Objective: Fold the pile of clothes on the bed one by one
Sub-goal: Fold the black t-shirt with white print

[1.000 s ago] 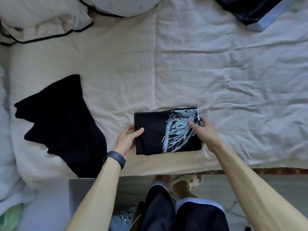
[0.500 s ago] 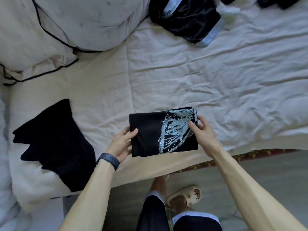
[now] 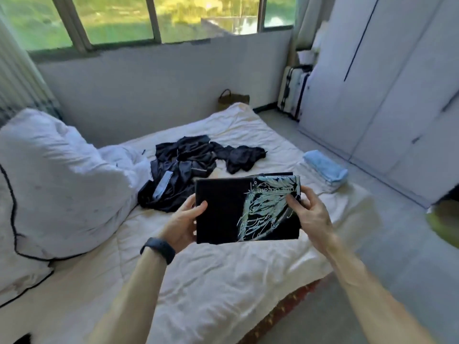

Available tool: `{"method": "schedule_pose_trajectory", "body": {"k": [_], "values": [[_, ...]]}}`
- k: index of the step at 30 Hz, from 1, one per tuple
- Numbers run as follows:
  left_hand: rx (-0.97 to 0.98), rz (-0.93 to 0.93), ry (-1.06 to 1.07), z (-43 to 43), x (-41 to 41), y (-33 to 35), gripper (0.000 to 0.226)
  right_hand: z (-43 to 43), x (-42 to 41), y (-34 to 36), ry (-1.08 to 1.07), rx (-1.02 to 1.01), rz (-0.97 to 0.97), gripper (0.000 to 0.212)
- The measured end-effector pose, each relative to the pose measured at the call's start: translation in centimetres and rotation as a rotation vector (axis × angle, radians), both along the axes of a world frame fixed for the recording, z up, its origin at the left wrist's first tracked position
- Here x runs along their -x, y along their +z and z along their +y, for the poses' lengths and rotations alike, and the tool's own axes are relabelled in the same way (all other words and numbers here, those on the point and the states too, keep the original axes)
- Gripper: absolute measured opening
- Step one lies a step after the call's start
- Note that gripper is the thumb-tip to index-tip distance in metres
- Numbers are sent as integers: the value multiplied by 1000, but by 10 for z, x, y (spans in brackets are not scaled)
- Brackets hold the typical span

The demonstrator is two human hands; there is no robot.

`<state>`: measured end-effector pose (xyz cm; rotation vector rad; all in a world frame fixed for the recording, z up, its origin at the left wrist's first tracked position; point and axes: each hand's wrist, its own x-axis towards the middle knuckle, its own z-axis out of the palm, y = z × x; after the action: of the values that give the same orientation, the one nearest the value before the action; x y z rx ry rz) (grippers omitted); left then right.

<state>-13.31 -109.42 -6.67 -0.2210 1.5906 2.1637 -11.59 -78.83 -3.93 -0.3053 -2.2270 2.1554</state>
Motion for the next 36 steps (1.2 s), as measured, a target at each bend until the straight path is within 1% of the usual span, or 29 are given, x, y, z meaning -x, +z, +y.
{"method": "schedule_pose_trajectory", "body": {"k": [2,4,6,10,14,17,19,22,23,25,27,29,30,32,34,36], "values": [[-36,64,-106,23,20,38,46,25,3,41,-63,22,93,28],[-72,99,-212,47,39,68,50,51,9,70,-111,17,159,21],[-92,122,-274,72,55,92,43,73,14,91,-166,1,195,20],[-131,118,-316,120,89,121,35,107,17,115,-283,-55,254,18],[-151,31,-417,164,118,128,25,136,18,127,-388,-121,270,17],[-128,-32,-463,193,140,126,23,158,21,122,-468,-140,265,18],[-110,-83,-473,215,157,118,27,173,24,117,-521,-164,258,20],[-87,-174,-520,250,176,100,50,194,28,106,-589,-199,228,21],[-68,-208,-537,260,181,93,52,201,29,99,-606,-205,210,20],[-27,-264,-570,283,188,74,44,220,29,81,-616,-220,173,19],[-29,-353,-605,307,187,51,33,236,26,58,-644,-224,125,19],[-29,-429,-620,330,182,27,22,252,21,31,-662,-184,64,19],[-25,-458,-618,341,180,14,20,262,18,14,-671,-162,39,19],[-14,-484,-610,365,176,-14,28,283,13,-20,-695,-118,-20,18],[17,-471,-604,391,179,-34,39,308,11,-49,-712,-52,-55,18],[27,-472,-596,421,183,-47,42,336,14,-69,-742,20,-78,18]]}}
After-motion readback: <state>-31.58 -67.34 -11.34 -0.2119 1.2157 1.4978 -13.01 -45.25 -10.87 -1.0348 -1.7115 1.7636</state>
